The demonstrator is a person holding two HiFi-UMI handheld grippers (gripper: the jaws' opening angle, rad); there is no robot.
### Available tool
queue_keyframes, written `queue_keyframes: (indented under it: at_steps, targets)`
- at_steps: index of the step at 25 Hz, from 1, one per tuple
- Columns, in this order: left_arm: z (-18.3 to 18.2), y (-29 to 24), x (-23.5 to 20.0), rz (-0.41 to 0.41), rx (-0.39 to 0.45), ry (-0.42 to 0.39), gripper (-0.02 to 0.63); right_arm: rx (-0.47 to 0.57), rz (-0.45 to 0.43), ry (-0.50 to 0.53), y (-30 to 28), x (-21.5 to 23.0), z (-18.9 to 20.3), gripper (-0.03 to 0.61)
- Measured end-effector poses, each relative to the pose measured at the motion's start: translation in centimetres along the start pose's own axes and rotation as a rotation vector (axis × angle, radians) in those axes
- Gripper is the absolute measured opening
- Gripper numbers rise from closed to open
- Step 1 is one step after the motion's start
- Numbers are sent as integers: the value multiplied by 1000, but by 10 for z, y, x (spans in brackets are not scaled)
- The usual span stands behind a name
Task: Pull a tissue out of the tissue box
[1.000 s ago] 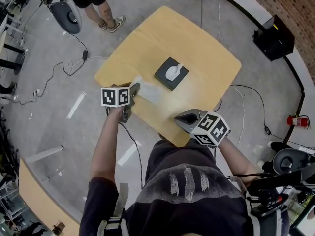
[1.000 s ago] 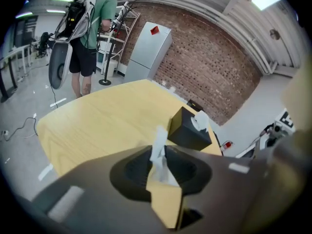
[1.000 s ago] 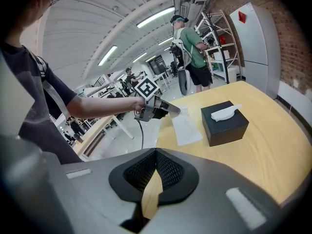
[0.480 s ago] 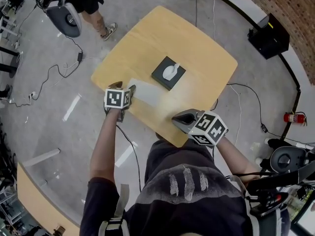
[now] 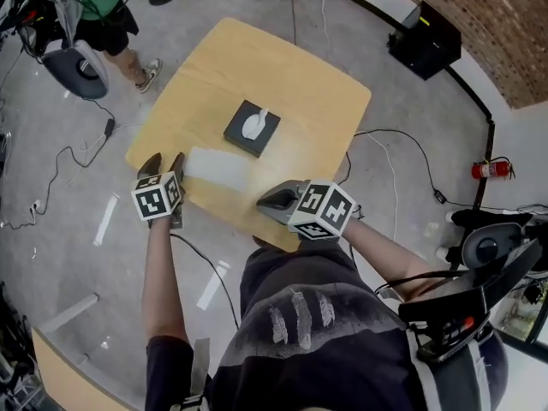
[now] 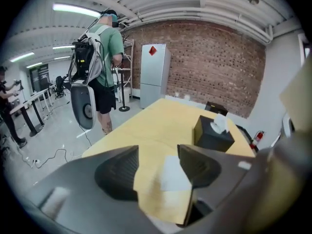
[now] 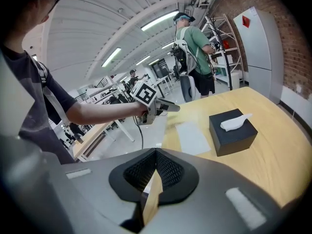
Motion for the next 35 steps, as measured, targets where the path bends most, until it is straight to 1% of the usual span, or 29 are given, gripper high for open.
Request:
queue_keyframes:
  at_steps: [2,3,4,6,7,10,13,16,19,22,27,29,32,35]
  targets:
    - [-7,9,13,36,30,0,239,15,18,27,3,1,-5,-3]
    - [-10,16,19,59,47,-3,211,24,29,41,5,1,-10,-3]
    - [-12,24,25,84,66,-4,172,36,38,51,6,1,-14,-3]
    - [-18,40,35,132,107,-7,34,71,56,58,11,0,-26,-3]
    - [-22,47,41,152,126,-16,3,96,68,53,15,1,-32,-3]
    - [-36,66,63,199,180,-44,3,202,103,11,33,8,-49,-3]
    - [-49,89,85,232,247,-49,3,316,140,-20,55,12,-65,-3]
    - [-62,116,104,267,317,-49,3,393,187,10,74,15,-78,-3]
    - [-71,147,124,286,388,-42,3,456,202,42,92,15,-88,-3]
    - [-74,173,143,268,434,-58,3,500,198,78,109,12,-91,-3]
    - [-66,200,185,254,492,-81,3,558,142,111,139,3,-84,-3]
    - [-62,207,204,247,520,-82,3,570,137,124,151,2,-79,-3]
    - [-55,214,233,245,536,-83,3,591,134,132,170,1,-74,-3]
    - [-50,224,253,216,541,-96,3,615,105,145,184,-2,-74,-3]
Point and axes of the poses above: the fingertips, and each gripper's own axes: y backward along the fingers, x to its right, z out of its underside, the point moved 2 cm from there along y, backward along the fingers, and after that the axes turned 15 degrees about y, right-handed, at the moved point
